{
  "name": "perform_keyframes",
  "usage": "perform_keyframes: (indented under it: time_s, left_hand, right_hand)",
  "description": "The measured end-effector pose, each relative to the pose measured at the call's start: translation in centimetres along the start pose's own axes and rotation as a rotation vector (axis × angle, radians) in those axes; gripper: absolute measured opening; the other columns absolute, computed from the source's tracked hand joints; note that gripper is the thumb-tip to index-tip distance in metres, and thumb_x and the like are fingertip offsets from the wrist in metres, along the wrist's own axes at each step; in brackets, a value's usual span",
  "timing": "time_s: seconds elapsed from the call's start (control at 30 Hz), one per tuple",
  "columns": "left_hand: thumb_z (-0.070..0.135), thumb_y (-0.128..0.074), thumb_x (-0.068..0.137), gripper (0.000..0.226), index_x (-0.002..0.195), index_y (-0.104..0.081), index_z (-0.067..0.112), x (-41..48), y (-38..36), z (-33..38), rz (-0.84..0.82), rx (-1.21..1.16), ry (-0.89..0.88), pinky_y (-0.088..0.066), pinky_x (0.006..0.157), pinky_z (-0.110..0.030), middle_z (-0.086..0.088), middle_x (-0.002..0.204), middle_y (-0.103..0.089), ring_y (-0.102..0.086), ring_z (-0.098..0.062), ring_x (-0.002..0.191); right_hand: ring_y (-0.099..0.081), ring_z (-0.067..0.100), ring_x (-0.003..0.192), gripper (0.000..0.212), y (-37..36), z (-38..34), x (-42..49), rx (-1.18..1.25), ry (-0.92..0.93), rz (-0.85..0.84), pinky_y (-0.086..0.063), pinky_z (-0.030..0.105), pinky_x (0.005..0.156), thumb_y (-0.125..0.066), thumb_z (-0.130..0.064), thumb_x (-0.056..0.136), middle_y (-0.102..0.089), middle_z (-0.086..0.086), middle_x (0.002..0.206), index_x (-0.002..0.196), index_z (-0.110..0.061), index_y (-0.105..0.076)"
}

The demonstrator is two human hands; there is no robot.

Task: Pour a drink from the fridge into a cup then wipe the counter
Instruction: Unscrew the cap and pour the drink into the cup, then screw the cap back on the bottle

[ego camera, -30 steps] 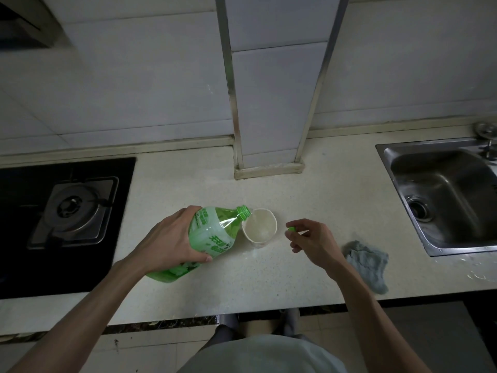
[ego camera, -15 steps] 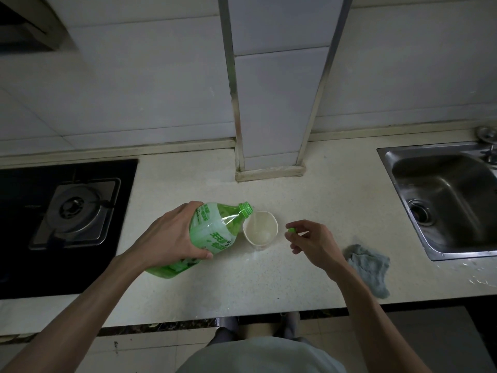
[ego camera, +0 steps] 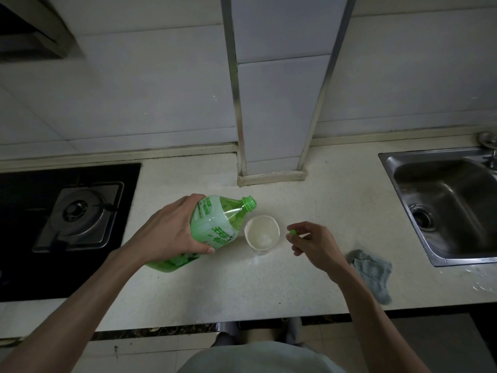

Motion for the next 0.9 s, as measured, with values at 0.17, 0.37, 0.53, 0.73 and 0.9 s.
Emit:
perform_keyframes:
  time_s: [0.17,0.37,0.53,0.73,0.9]
  left_hand:
    - [0.060,-0.082,0.054,0.096,0.133,-0.035,0.032,0.1,0.2,0.2,-0.009,0.009,0.009,-0.050,0.080,-0.032,0.012,0.121,-0.052,-0.055,-0.012,0.098]
    - [0.061,-0.081,0.054,0.095,0.133,-0.036,0.034,0.0,-0.2,0.1,-0.025,0.011,0.014,-0.049,0.079,-0.031,0.013,0.120,-0.052,-0.055,-0.011,0.098]
    - [0.062,-0.080,0.054,0.095,0.133,-0.035,0.034,-0.2,-0.6,0.0,-0.035,0.004,0.016,-0.050,0.079,-0.030,0.014,0.119,-0.051,-0.055,-0.010,0.097]
    - [0.060,-0.083,0.052,0.094,0.130,-0.036,0.036,-0.6,-1.3,-0.1,0.001,-0.072,0.025,-0.050,0.079,-0.030,0.016,0.116,-0.051,-0.055,-0.009,0.097]
    - [0.055,-0.085,0.051,0.092,0.129,-0.040,0.035,-1.1,-2.4,0.0,0.081,-0.167,0.036,-0.048,0.078,-0.027,0.018,0.115,-0.054,-0.056,-0.006,0.097]
  right_hand:
    - [-0.070,0.011,0.068,0.025,0.1,0.0,-0.1,0.014,-0.015,-0.004,-0.048,0.010,0.054,-0.068,-0.022,0.090,-0.070,-0.002,0.095,0.114,-0.015,-0.067]
    - [-0.069,0.012,0.065,0.026,0.3,-0.9,-0.1,0.030,0.004,0.025,-0.048,0.011,0.053,-0.069,-0.021,0.089,-0.068,-0.001,0.095,0.113,-0.013,-0.067]
    - [-0.070,0.013,0.070,0.026,0.6,-2.8,-0.3,0.074,0.060,0.052,-0.052,0.013,0.058,-0.069,-0.020,0.088,-0.069,-0.002,0.097,0.114,-0.016,-0.066]
    - [-0.070,0.016,0.075,0.031,1.0,-7.2,-1.1,0.265,0.200,-0.020,-0.055,0.026,0.072,-0.067,-0.013,0.089,-0.070,0.001,0.100,0.120,-0.013,-0.064]
    - [-0.066,0.013,0.070,0.026,0.6,-10.6,-1.5,0.278,0.312,-0.044,-0.055,0.024,0.064,-0.071,-0.014,0.086,-0.071,0.002,0.090,0.111,-0.010,-0.068]
Point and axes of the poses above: each hand's wrist, its own x-axis towards the middle knuckle, its own y-axis out of the back of the hand, z = x × y, the point moved 2 cm from there along x, towards the middle knuckle
